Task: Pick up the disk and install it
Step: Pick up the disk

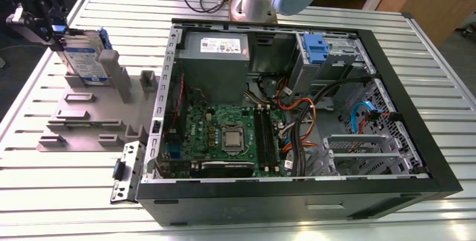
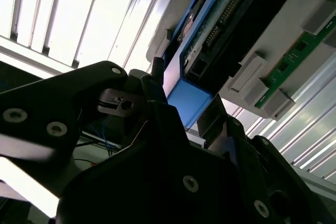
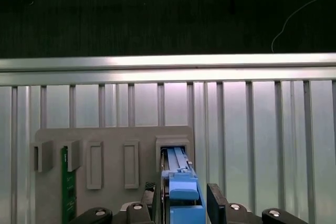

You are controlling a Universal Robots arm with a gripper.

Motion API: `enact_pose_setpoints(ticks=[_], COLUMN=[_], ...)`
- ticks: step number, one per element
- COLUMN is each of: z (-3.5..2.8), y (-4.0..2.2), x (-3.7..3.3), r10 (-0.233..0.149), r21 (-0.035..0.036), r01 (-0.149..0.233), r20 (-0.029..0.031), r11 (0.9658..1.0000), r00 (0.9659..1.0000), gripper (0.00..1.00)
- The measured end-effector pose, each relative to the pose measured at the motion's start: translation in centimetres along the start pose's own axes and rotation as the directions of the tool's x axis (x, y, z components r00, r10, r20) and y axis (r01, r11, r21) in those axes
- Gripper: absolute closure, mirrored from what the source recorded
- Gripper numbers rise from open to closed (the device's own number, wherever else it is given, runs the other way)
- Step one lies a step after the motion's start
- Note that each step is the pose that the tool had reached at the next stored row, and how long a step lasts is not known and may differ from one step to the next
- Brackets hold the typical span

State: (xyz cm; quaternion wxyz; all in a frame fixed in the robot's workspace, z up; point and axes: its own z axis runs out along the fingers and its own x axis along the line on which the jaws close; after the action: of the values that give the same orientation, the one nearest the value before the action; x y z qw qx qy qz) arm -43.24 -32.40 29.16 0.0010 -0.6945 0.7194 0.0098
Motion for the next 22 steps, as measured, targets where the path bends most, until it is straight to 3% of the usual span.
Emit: enact_pose_setpoints(ticks=[8, 9, 22], z=[0.36, 0.70, 0.58], y=[0.00, 0.00, 0.00], x=[0.08, 0.09, 0.08], r10=[-0.009, -0.028, -0.028], r21=[-0.0004, -0.0002, -0.0003], r01=[0.009, 0.028, 0.028], r20=[-0.0003, -0.0003, -0.0002], r11=[1.0000, 0.9996, 0.9996], r00=[1.0000, 0.9996, 0.9996], gripper=[0.49, 0.49, 0.49])
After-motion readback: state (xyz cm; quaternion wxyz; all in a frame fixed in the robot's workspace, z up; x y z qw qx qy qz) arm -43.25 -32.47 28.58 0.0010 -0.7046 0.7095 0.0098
